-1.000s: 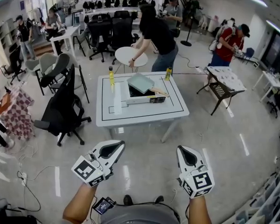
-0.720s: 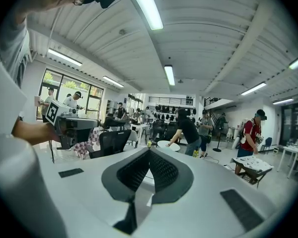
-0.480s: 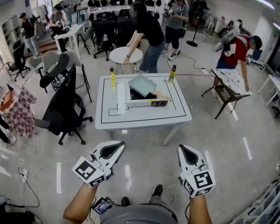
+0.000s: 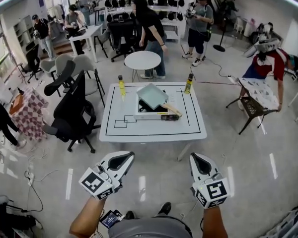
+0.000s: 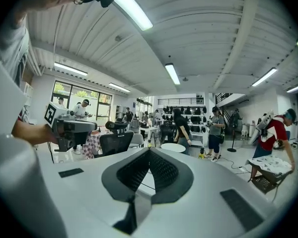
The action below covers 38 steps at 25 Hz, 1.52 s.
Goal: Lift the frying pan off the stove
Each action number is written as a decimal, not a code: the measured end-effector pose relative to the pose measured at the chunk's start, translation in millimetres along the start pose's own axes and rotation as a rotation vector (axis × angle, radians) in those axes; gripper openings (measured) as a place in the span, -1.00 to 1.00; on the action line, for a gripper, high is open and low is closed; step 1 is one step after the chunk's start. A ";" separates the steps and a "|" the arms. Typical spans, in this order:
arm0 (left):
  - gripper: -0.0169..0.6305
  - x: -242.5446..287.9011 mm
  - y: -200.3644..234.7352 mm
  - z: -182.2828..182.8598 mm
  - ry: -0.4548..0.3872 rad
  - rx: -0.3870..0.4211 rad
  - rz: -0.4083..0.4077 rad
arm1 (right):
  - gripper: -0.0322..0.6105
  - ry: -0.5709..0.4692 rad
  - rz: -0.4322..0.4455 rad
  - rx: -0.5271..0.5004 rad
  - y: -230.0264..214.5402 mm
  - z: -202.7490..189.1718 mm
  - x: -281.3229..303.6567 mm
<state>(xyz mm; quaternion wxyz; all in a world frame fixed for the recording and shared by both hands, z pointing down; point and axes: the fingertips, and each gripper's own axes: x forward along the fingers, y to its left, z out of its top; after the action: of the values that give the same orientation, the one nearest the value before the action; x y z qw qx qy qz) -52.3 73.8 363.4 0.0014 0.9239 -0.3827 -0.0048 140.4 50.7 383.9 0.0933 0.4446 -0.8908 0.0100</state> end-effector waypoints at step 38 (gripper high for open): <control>-0.96 155.0 40.0 -2.4 0.020 0.023 -0.034 | -0.86 0.002 0.014 0.036 -123.0 -14.8 55.9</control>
<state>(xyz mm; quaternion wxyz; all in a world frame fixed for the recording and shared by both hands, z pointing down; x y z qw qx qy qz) 29.0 -64.1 364.8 -0.0057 0.9303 -0.3668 0.0089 207.6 -66.3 400.2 0.0858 0.4398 -0.8936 0.0271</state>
